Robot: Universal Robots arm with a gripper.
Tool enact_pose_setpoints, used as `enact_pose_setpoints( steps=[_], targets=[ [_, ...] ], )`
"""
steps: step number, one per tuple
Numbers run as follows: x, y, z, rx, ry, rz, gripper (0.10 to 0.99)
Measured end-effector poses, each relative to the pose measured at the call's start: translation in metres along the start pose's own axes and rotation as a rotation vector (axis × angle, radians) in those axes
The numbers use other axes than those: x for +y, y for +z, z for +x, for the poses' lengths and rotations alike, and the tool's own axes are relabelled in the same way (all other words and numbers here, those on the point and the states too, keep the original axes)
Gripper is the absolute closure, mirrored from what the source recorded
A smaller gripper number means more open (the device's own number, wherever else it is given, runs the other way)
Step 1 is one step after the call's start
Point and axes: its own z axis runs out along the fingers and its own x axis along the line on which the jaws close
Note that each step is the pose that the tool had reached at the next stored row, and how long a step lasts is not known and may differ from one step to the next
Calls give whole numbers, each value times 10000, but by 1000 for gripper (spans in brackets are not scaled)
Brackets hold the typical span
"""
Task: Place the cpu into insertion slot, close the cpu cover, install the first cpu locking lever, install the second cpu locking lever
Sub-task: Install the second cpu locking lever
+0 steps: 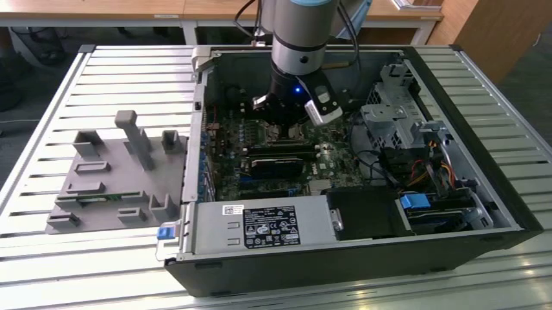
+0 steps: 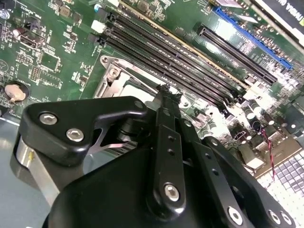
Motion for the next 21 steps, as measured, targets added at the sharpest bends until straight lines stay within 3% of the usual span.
enact_pose_setpoints(
  steps=[5, 14, 21],
  targets=[
    [-26, 12, 83, 0, -9, -321, 980],
    [-34, 73, 115, -2, 18, -386, 980],
    [-76, 70, 124, -4, 18, -644, 980]
  ],
)
